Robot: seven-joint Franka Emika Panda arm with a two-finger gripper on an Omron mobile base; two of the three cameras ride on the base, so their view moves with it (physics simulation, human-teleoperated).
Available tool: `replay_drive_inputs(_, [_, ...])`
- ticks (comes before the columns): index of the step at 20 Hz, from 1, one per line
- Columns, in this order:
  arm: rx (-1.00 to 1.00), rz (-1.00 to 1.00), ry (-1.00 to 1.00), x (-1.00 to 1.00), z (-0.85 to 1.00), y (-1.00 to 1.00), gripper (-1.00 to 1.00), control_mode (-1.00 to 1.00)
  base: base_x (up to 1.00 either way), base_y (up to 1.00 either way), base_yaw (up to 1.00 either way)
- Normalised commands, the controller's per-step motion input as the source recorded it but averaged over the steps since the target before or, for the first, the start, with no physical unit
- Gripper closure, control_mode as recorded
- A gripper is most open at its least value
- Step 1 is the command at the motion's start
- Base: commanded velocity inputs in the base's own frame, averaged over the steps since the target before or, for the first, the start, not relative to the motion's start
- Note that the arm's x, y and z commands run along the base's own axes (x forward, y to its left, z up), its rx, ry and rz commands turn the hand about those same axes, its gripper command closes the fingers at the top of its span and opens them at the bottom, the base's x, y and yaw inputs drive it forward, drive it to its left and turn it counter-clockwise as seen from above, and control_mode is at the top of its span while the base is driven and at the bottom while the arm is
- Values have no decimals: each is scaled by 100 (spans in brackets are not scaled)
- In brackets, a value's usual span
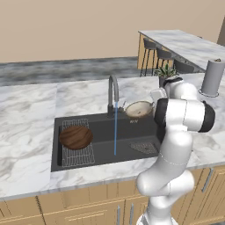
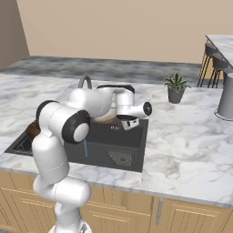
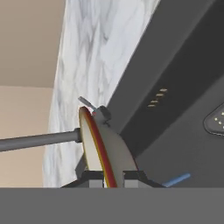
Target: Rinse each bowl for a few seconds and place them down in the sink or on the counter.
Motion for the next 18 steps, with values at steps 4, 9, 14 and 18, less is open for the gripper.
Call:
replay_drive_inputs(4, [3,-18,8,0,30,-63,100,-100,0,0,0])
replay_drive_inputs(9, [6,-22,2,-30,20,-57,100,-100,0,0,0])
replay_drive_inputs(14, [8,-20,0,-64,12,-40,100,-100,0,0,0])
replay_drive_inputs(18, [8,-19,0,-71,16,-29,100,-100,0,0,0])
